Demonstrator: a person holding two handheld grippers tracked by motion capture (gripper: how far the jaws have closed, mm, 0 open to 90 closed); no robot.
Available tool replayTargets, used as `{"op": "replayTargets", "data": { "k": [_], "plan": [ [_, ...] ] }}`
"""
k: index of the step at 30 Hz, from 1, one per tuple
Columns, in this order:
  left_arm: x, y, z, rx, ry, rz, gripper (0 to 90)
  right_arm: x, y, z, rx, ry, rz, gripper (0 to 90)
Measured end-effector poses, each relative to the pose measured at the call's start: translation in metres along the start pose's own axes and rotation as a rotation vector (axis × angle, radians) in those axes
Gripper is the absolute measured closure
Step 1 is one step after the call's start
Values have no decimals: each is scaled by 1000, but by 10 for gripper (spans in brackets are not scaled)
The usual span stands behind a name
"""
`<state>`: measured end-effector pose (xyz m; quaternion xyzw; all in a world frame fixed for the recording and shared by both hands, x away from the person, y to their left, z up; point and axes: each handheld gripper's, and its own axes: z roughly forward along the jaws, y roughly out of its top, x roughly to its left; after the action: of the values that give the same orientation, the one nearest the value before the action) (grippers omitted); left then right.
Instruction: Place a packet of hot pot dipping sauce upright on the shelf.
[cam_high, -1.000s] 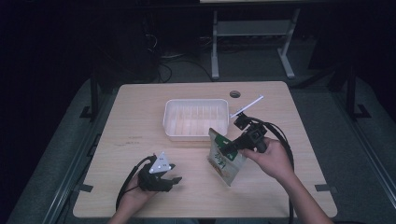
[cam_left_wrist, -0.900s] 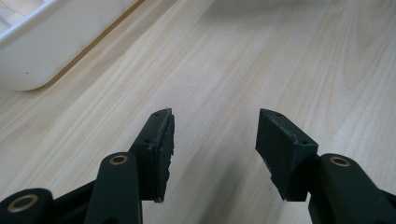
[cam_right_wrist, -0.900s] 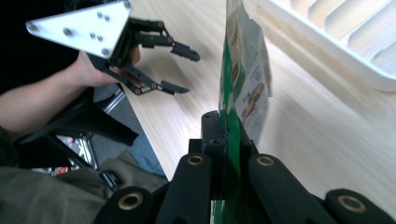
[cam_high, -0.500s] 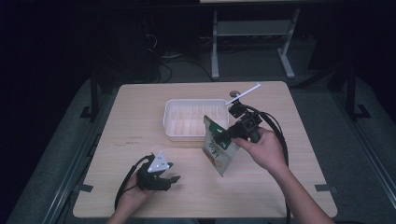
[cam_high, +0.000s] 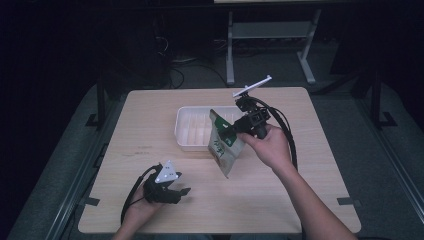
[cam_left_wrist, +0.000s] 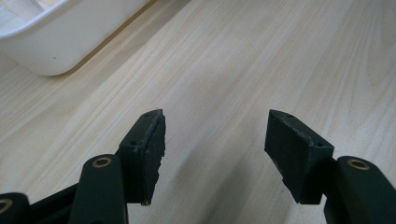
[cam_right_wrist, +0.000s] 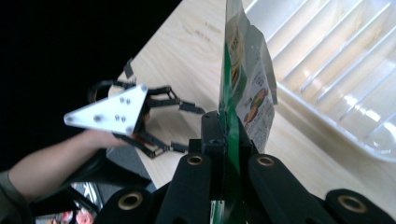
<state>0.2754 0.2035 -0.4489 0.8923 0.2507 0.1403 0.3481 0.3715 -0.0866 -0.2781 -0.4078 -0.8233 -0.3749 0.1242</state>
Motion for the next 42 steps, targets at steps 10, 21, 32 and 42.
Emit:
{"op": "replayTargets", "data": {
  "k": [10,21,32,42],
  "plan": [
    [1,0,0,-3,13,-4,323,5,27,3,-43,-4,31,895],
    [1,-1,0,-6,22,-8,313,1,56,12,-71,-71,68,894],
    [1,-1,0,-5,24,-5,307,-6,79,26,-97,-113,117,894],
    [2,-1,-1,-7,28,-4,305,-21,90,41,-147,-134,181,895]
  ]
}}
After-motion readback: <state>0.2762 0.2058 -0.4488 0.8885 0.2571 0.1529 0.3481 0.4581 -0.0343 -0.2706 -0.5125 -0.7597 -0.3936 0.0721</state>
